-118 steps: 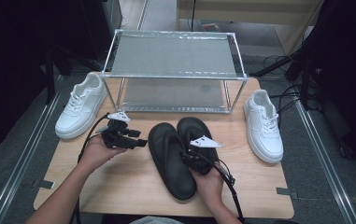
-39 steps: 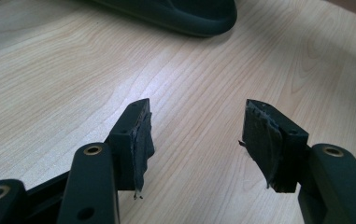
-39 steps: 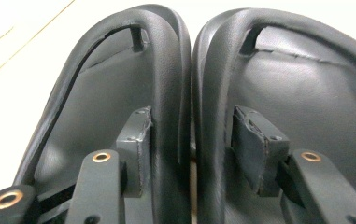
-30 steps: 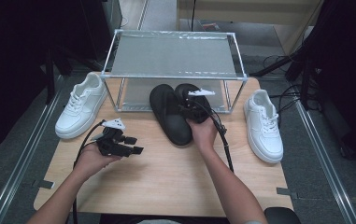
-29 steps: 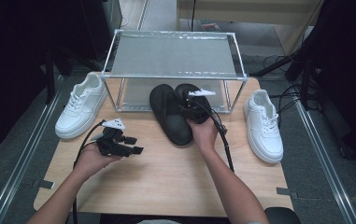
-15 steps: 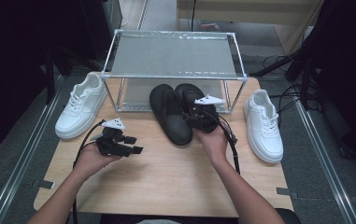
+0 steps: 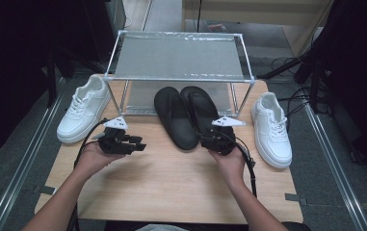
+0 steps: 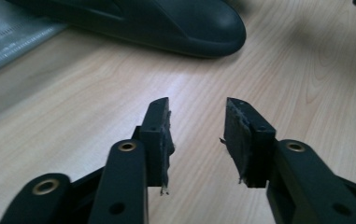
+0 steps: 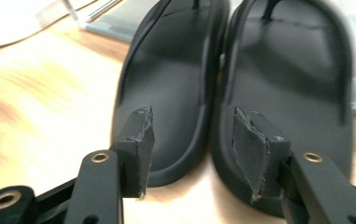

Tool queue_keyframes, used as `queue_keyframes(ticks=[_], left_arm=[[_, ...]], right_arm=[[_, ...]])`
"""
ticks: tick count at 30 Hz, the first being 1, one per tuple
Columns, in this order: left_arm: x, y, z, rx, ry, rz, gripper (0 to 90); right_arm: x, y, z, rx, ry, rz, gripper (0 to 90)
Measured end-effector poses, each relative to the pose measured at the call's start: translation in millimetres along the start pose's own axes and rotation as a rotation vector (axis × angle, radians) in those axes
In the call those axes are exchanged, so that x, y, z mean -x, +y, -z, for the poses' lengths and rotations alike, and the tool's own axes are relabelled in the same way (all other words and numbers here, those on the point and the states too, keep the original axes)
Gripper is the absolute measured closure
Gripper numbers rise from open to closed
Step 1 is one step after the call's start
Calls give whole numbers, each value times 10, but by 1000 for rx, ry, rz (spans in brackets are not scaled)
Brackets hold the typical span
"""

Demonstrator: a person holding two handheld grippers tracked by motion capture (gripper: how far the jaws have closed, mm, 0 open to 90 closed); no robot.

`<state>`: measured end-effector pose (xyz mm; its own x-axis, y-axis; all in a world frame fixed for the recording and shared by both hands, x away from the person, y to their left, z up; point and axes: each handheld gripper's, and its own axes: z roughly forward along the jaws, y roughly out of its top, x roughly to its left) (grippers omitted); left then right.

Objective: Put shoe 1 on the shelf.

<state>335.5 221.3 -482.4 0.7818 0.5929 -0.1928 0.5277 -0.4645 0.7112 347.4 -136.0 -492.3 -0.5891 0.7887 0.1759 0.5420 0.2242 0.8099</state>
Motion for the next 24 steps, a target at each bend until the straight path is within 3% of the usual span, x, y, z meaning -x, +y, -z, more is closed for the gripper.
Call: queue_keyframes(ticks=[3, 5, 8, 13, 17, 22, 24], left_arm=[[-39, 112, -27, -5, -32, 12, 689], [-35, 209, -53, -46, -42, 10, 699], [-32, 358, -64, -65, -34, -48, 753], [-116, 661, -22, -26, -46, -61, 827], [-177, 864, -38, -43, -38, -88, 853], [-299, 1104, 13, -16, -74, -60, 900], [-322, 1204, 47, -12, -61, -61, 900]], right_arm=[[-55, -23, 4, -3, -5, 48, 502], [-79, -37, 19, -6, -7, 68, 505], [-75, -63, 43, -6, 2, 57, 516], [-77, -88, 71, -8, 25, 62, 592], [-80, -98, 83, -14, 70, 20, 686], [-102, -151, 18, -44, 63, 55, 782], [-109, -178, -17, -58, 73, 65, 851]])
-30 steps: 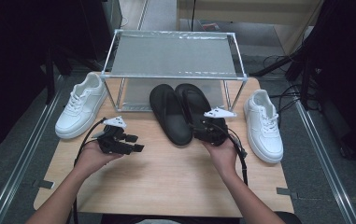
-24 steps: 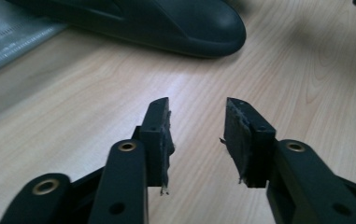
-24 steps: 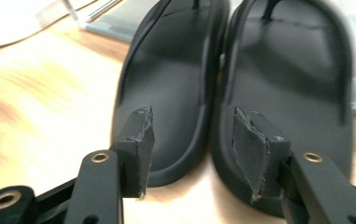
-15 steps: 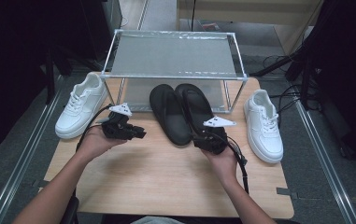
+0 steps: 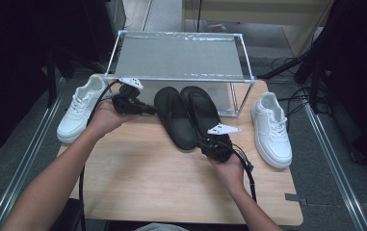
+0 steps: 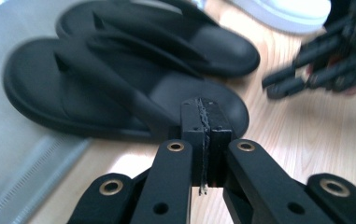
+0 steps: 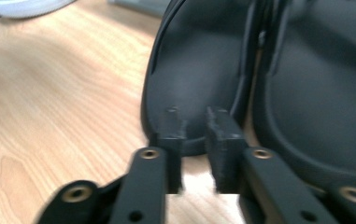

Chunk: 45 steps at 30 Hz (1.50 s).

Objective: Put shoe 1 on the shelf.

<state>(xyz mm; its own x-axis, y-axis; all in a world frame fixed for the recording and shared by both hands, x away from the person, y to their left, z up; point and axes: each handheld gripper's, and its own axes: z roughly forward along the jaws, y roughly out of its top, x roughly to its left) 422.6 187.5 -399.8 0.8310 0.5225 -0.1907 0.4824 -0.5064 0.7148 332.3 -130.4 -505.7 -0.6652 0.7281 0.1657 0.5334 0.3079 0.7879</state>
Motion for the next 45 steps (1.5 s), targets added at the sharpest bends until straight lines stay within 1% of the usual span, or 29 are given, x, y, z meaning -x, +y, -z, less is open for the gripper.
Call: queue_keyframes(ticks=[2, 4, 7, 8, 9, 10, 11, 12, 13, 14, 15, 17, 19, 20, 21, 22, 25, 27, 28, 30, 31, 35, 36, 38, 39, 40, 42, 45], left_arm=[[-15, 101, 44, 6, 14, -13, 900], [-35, 213, 99, 19, 30, -27, 900], [-67, 391, 177, 44, 45, -42, 900], [-80, 452, 194, 44, 60, -54, 900], [-100, 513, 204, 34, 70, -69, 900], [-123, 574, 205, 24, 91, -76, 900], [-157, 627, 206, 19, 98, -78, 900], [-194, 674, 204, 24, 92, -68, 900], [-227, 714, 199, 34, 100, -64, 900], [-260, 748, 190, 43, 98, -53, 900], [-293, 778, 180, 47, 97, -51, 900], [-339, 825, 148, 56, 100, -41, 900], [-380, 859, 101, 50, 104, -35, 900], [-401, 871, 76, 36, 107, -41, 900], [-417, 882, 50, 20, 124, -48, 900], [-436, 893, 35, 8, 130, -48, 900], [-489, 900, 3, 3, 142, -43, 900], [-501, 887, -24, -7, 152, -56, 900], [-506, 883, -17, -5, 148, -66, 900], [-515, 875, -17, -4, 145, -66, 900], [-516, 870, -23, 0, 148, -65, 900], [-515, 842, -36, 14, 157, -84, 891], [-522, 834, -38, 22, 153, -74, 890], [-541, 827, -32, 23, 141, -60, 890], [-539, 827, -33, 22, 142, -59, 891], [-532, 826, -36, 22, 146, -62, 892], [-526, 823, -40, 23, 152, -70, 893], [-547, 824, -43, 25, 141, -51, 897]], right_arm=[[-10, -12, -34, -14, 4, 10, 900], [-8, -19, -68, -24, 13, 6, 900], [0, -28, -94, -34, 14, 0, 900], [2, -30, -98, -38, 14, 1, 900], [5, -32, -98, -38, 10, 5, 900], [12, -35, -98, -40, 5, 11, 900], [18, -38, -95, -42, 3, 10, 900], [26, -42, -93, -42, 4, 5, 900], [34, -46, -90, -41, 3, -2, 900], [40, -50, -81, -43, 8, -9, 900], [46, -53, -77, -42, 8, -14, 900], [43, -62, -57, -42, 1, -13, 900], [41, -71, -36, -38, 0, -19, 900], [41, -77, -33, -39, 1, -20, 900], [40, -84, -33, -45, 0, -21, 900], [46, -95, -43, -49, -3, -15, 900], [59, -129, -90, -69, -7, -18, 900], [61, -143, -122, -80, -13, -11, 900], [63, -145, -131, -80, -14, -9, 900], [74, -148, -146, -82, -9, -13, 900], [78, -151, -151, -89, -9, -15, 900], [96, -166, -181, -99, -8, -18, 900], [95, -171, -198, -103, -7, -18, 900], [79, -187, -234, -118, -9, -12, 900], [70, -192, -236, -108, -15, -4, 900], [64, -189, -241, -109, -22, 5, 900], [61, -183, -249, -110, -20, 5, 900], [62, -178, -262, -106, -16, -2, 900]])
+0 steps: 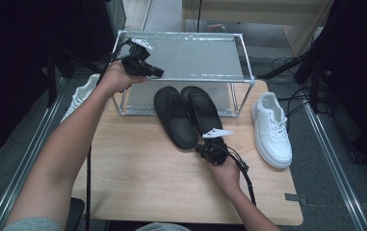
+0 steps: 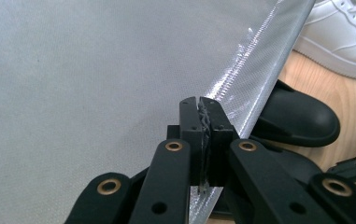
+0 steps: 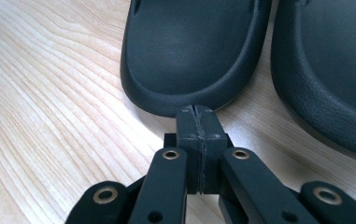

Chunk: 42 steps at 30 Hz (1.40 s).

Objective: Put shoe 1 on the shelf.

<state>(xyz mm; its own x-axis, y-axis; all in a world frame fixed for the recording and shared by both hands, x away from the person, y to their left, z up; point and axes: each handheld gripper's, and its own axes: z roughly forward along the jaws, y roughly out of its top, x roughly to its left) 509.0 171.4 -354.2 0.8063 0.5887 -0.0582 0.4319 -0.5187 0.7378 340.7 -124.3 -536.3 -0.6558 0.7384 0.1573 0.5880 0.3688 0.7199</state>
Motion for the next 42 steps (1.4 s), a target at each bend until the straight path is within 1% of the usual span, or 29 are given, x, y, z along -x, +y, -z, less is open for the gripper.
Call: queue_keyframes(ticks=[1, 2, 5, 7, 8, 13, 14, 16, 18, 19, 20, 21, 22, 26, 31, 32, 34, 35, 36, 37, 39, 40, 42], left_arm=[[0, -1, -2, 0, 2, 0, 898], [5, -3, -6, 0, 13, -1, 900], [21, 8, -12, -7, 25, 17, 900], [3, 11, -10, -11, 15, 45, 900], [-5, 8, -8, -11, 9, 48, 900], [-3, 0, -20, -5, 11, 46, 900], [-10, -4, -18, -3, 6, 50, 900], [-25, -29, -18, 13, -8, 72, 900], [-29, -55, -14, 30, -6, 62, 900], [-20, -53, -15, 28, 1, 49, 900], [-6, -47, -21, 28, 8, 44, 900], [0, -40, -18, 18, 14, 35, 900], [5, -39, -21, 22, 15, 40, 900], [5, -36, -20, 18, 15, 40, 900], [2, -48, -27, 30, 19, 47, 900], [-3, -49, -27, 31, 13, 57, 900], [-28, -48, -23, 25, -6, 100, 900], [-33, -48, -23, 24, -8, 110, 900], [-31, -45, -23, 23, -7, 112, 900], [-27, -42, -24, 20, -4, 102, 900], [-22, -42, -25, 19, 1, 93, 900], [-24, -44, -24, 22, -2, 99, 900], [-24, -46, -22, 23, -4, 95, 900]], right_arm=[[-7, 4, -5, -1, 0, -2, 900], [-13, 9, -12, -2, 0, -1, 900], [-49, 21, -40, 6, -12, 9, 900], [-80, 39, -66, 8, -22, 9, 900], [-90, 47, -74, 7, -21, 10, 900], [-147, 99, -139, 4, -18, 11, 900], [-157, 110, -152, 9, -15, 12, 900], [-170, 139, -186, 19, -11, 8, 900], [-182, 180, -219, 33, -9, 3, 900], [-187, 202, -231, 39, -8, 3, 900], [-191, 223, -241, 47, -8, 0, 900], [-193, 242, -251, 51, -5, -4, 900], [-199, 266, -261, 56, -4, -6, 900], [-229, 301, -295, 55, 2, -4, 900], [-297, 260, -325, 23, 18, 11, 900], [-305, 264, -328, 24, 18, 9, 900], [-304, 283, -343, 30, 21, 10, 900], [-307, 295, -355, 29, 17, 10, 900], [-311, 311, -369, 29, 12, 11, 900], [-316, 330, -387, 34, 6, 14, 900], [-328, 381, -436, 19, -2, 42, 900], [-337, 409, -456, 18, -11, 52, 900], [-334, 462, -487, 26, -18, 54, 900]])
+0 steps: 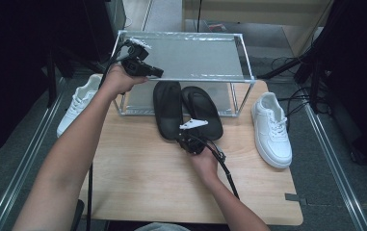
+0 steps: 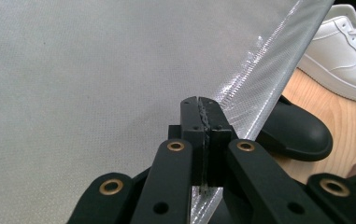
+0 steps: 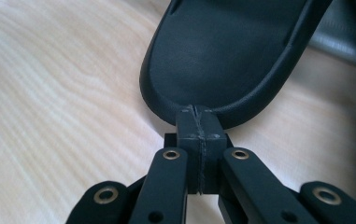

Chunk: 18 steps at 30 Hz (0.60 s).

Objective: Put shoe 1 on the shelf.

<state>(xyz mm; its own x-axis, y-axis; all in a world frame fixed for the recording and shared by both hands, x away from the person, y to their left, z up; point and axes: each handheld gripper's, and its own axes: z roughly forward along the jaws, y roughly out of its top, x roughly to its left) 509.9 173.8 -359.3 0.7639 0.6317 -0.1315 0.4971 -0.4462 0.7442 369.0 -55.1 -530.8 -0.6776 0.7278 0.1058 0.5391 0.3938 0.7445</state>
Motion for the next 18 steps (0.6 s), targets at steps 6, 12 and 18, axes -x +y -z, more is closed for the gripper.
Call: queue_keyframes(ticks=[6, 12, 18], left_arm=[[-3, -2, -1, 2, -2, 0, 900], [1, 1, -2, 0, 2, 1, 900], [21, 0, -6, 3, 20, -25, 900]], right_arm=[[55, 184, -60, 34, -5, -9, 900], [112, 332, -179, 23, -16, -21, 900], [136, 363, -313, 74, 7, -86, 900]])
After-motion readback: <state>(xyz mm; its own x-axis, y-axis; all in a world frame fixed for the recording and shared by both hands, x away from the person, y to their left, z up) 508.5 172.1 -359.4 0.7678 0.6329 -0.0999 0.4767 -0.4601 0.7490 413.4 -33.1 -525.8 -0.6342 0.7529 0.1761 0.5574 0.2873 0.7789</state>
